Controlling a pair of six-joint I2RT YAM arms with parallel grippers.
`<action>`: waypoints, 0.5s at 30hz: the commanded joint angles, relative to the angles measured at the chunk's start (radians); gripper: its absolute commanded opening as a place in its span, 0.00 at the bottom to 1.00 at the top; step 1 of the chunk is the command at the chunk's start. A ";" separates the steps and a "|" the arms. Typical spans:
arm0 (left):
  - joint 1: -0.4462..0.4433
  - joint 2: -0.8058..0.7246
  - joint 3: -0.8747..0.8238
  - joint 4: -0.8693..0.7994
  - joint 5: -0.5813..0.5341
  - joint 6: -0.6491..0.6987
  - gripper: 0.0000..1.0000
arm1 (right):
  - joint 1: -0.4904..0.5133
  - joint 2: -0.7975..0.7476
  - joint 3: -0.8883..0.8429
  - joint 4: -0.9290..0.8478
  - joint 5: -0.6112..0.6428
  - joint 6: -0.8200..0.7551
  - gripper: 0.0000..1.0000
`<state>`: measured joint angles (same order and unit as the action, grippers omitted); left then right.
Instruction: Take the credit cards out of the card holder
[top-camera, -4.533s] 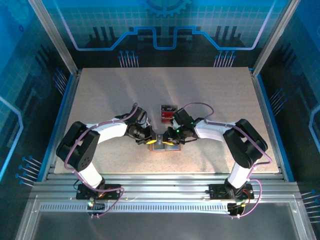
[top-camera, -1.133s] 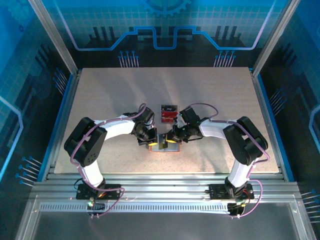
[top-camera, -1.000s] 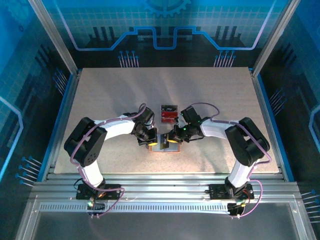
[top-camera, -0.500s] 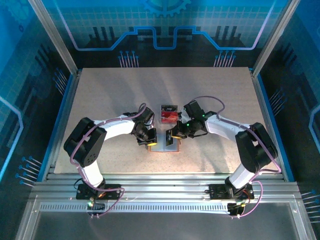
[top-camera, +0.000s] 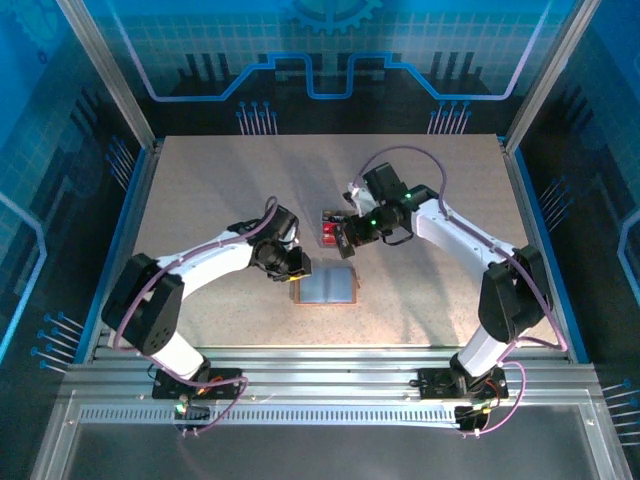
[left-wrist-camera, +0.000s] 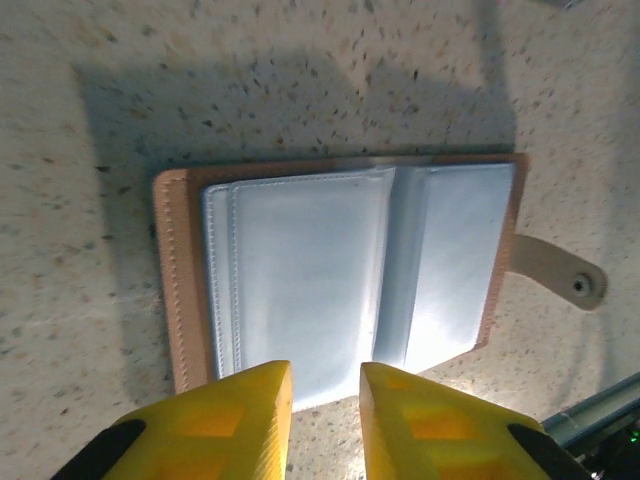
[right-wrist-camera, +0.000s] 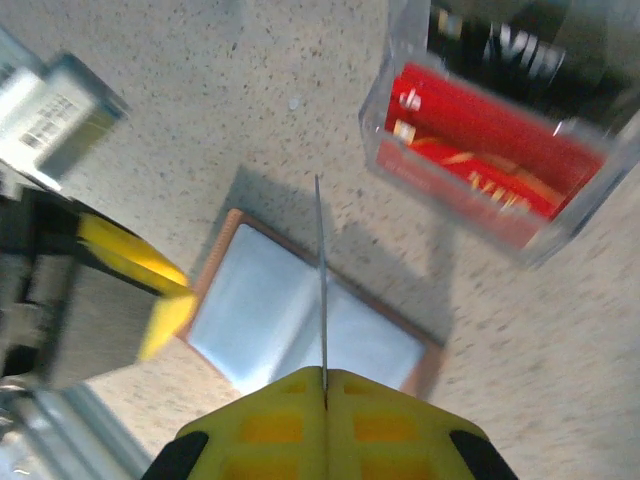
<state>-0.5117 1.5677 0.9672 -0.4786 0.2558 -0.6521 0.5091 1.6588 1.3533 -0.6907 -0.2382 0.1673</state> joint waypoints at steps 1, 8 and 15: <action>0.023 -0.060 -0.041 0.003 -0.034 0.001 0.26 | -0.014 0.032 0.070 -0.101 0.076 -0.328 0.00; 0.065 -0.143 -0.107 0.008 -0.056 0.002 0.31 | -0.024 0.136 0.258 -0.198 0.181 -0.696 0.00; 0.104 -0.161 -0.135 -0.014 -0.044 0.017 0.32 | -0.025 0.292 0.471 -0.322 0.233 -0.931 0.00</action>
<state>-0.4282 1.4315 0.8528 -0.4679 0.2146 -0.6514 0.4942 1.9007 1.7550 -0.9100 -0.0463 -0.5915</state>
